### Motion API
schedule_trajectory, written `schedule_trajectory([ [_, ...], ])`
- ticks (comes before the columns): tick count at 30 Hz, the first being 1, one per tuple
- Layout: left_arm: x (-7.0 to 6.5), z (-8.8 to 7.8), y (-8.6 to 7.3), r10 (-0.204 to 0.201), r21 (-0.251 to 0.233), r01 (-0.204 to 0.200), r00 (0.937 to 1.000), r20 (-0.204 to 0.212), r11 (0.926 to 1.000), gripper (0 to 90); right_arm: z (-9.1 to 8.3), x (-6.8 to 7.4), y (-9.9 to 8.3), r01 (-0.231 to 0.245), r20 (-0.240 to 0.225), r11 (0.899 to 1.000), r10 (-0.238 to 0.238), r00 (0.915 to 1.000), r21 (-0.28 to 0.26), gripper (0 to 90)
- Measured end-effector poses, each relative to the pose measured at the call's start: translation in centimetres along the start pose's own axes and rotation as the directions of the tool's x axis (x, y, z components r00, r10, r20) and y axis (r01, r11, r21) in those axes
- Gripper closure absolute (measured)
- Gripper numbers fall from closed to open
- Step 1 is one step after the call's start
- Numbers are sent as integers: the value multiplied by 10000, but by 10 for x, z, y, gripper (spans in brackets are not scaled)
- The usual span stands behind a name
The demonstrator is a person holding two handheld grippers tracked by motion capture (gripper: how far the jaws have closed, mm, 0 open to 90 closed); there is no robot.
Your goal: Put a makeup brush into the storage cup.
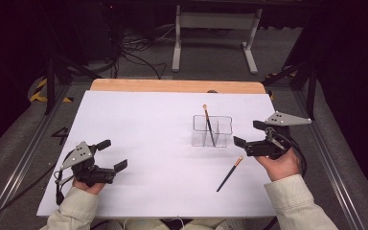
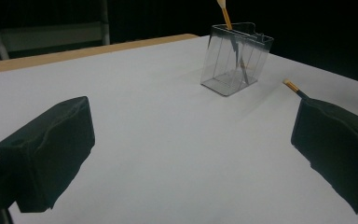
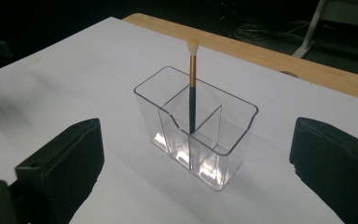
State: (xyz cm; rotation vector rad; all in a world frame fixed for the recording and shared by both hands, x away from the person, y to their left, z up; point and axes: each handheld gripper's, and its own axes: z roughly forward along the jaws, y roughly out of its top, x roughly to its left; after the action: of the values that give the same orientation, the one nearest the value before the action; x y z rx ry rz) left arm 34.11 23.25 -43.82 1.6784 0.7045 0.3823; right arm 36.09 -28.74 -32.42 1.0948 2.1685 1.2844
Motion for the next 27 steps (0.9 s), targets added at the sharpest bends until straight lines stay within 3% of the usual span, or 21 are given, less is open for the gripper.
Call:
schedule_trajectory([
  [6, -4, 3, 1, 399, 270, -399, 9992, -7, 9988, 0, -2, -1, -2, -34, 144, 9973, 24, 9999, 730, 41],
  [10, -4, 4, 1, 363, 292, -362, 9993, -24, 9989, 0, -3, 2, 0, -44, 194, 9885, 15, 9998, 1510, 48],
  [14, -4, 4, 1, 438, 355, -436, 9990, -41, 9984, 1, -1, 2, -1, -64, -17, 9843, 68, 10000, 1764, 46],
  [19, -4, 4, 1, 425, 455, -425, 9991, -1, 9981, 1, 3, 1, -3, -19, 44, 9676, 8, 10000, 2525, 39],
  [25, -5, 4, 1, 403, 506, -404, 9992, 22, 9979, 1, 6, 4, -3, 9, 208, 9565, -73, 9998, 2916, 45],
  [27, -5, 4, 1, 414, 517, -415, 9991, 24, 9978, 1, 8, 5, -4, 31, 283, 9484, -127, 9995, 3170, 45],
])
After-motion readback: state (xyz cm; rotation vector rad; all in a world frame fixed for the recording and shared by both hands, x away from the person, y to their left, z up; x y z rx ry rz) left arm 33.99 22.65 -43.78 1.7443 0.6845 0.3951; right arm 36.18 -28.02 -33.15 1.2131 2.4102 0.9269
